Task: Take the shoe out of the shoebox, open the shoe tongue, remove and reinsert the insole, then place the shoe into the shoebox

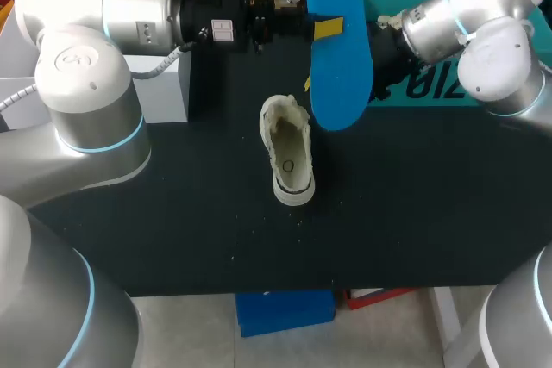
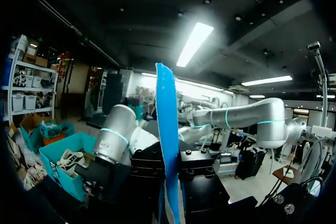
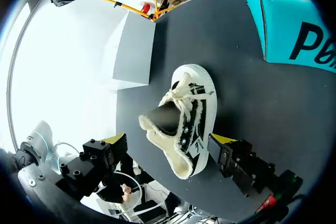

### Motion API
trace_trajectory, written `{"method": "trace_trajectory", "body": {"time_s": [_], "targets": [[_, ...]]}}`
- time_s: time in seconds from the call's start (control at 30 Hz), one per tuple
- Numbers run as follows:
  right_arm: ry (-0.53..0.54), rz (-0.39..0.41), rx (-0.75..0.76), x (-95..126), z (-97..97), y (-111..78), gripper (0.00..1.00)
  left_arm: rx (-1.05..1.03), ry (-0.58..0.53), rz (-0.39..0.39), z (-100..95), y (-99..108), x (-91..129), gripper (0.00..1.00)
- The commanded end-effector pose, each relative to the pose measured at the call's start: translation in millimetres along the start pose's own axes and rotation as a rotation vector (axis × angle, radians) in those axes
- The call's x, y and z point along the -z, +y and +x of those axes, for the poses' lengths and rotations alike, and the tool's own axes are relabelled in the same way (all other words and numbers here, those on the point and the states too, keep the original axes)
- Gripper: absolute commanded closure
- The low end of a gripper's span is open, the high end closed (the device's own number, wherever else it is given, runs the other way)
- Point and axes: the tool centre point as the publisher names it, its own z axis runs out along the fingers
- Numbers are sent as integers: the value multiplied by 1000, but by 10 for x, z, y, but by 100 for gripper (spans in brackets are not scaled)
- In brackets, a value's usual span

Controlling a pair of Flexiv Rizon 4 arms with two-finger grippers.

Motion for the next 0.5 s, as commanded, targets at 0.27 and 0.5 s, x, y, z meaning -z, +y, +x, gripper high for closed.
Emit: {"method": "trace_trajectory", "body": {"time_s": [0.27, 0.5], "targets": [[224, -88, 0, 115, 12, -36, 0, -1, -3, 0, 6, 5, -9, 100], [322, -105, -37, 213, 30, 4, 0, -1, -3, 0, 6, 5, -9, 100]]}}
